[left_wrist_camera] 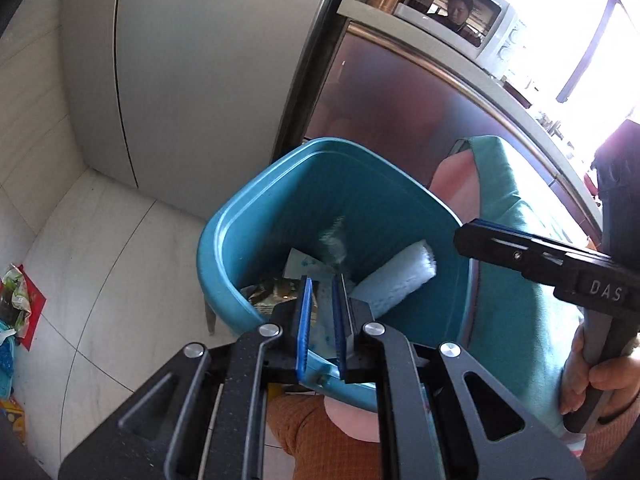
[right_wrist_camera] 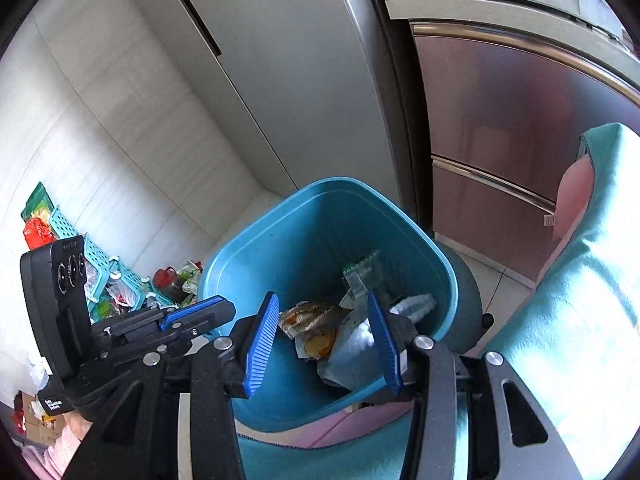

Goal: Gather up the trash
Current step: 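Carry both wrappers to the teal bin and open both tools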

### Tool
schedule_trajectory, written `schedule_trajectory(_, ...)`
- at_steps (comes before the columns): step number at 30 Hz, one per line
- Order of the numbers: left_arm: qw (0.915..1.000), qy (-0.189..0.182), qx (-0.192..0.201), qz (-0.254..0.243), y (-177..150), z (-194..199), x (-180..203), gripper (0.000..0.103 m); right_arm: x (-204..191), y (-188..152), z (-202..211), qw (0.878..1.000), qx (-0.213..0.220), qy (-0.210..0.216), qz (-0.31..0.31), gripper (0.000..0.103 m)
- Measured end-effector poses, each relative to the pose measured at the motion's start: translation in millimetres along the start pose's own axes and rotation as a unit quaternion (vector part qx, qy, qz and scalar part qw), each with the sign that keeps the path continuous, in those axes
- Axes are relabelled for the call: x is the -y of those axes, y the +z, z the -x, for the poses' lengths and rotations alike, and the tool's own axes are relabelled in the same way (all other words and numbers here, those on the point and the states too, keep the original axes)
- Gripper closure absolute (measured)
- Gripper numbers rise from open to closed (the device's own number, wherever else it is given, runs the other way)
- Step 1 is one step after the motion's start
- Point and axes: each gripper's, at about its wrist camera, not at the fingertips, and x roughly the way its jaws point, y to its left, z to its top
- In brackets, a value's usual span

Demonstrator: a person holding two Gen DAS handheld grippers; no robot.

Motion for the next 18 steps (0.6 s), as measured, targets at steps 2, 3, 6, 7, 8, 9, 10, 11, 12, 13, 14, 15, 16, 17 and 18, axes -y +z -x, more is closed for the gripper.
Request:
schedule_trajectory(2, 0.9999, -0.007, 0.008, -0.003, -1, 5, 3, 0.089, 3, -1, 4, 1.0, 0.005, 0.003, -0.001, 0.059)
schedule_trajectory(3, 0.9998, -0.012, 0.013, -0.005, -1, 8, 5, 0.087, 5, -2, 7, 1.0, 0.008, 0.004, -0.002, 0.058)
schedule_trajectory(6, 0.9993, -0.026, 0.024, -0.013, -1, 18, 14, 0.083, 10, -8, 15, 1.0, 0.014, 0.01, -0.008, 0.057)
schedule_trajectory(7, 0.999, -0.03, 0.028, -0.016, -1, 21, 18, 0.083, 12, -11, 18, 1.0, 0.016, 0.012, -0.011, 0.057)
schedule_trajectory(8, 0.9986, -0.037, 0.032, -0.021, -1, 24, 23, 0.083, 14, -13, 22, 1.0, 0.019, 0.013, -0.013, 0.057)
schedule_trajectory(9, 0.9981, -0.044, 0.035, -0.025, -1, 27, 27, 0.082, 16, -15, 26, 1.0, 0.023, 0.014, -0.015, 0.057)
schedule_trajectory(10, 0.9976, -0.049, 0.039, -0.03, -1, 31, 32, 0.081, 18, -17, 31, 0.999, 0.027, 0.016, -0.017, 0.057)
schedule_trajectory(11, 0.9969, -0.054, 0.044, -0.036, -1, 34, 38, 0.08, 18, -19, 36, 0.999, 0.032, 0.017, -0.018, 0.057)
schedule_trajectory(12, 0.9962, -0.06, 0.047, -0.042, -1, 37, 44, 0.079, 20, -21, 42, 0.999, 0.037, 0.017, -0.02, 0.057)
schedule_trajectory(13, 0.9953, -0.066, 0.051, -0.049, -2, 40, 50, 0.076, 22, -24, 49, 0.999, 0.043, 0.019, -0.022, 0.056)
schedule_trajectory(14, 0.9946, -0.07, 0.054, -0.054, -2, 43, 57, 0.076, 25, -26, 56, 0.998, 0.05, 0.02, -0.023, 0.055)
schedule_trajectory(15, 0.9938, -0.075, 0.056, -0.06, -3, 45, 63, 0.075, 27, -28, 62, 0.998, 0.056, 0.019, -0.026, 0.054)
schedule_trajectory(16, 0.9926, -0.082, 0.057, -0.068, -4, 47, 70, 0.075, 30, -30, 69, 0.998, 0.062, 0.019, -0.027, 0.054)
schedule_trajectory(17, 0.9916, -0.089, 0.058, -0.075, -6, 50, 77, 0.075, 32, -33, 76, 0.997, 0.068, 0.018, -0.028, 0.054)
schedule_trajectory(18, 0.9905, -0.094, 0.058, -0.082, -8, 51, 84, 0.074, 36, -35, 84, 0.997, 0.074, 0.015, -0.031, 0.054)
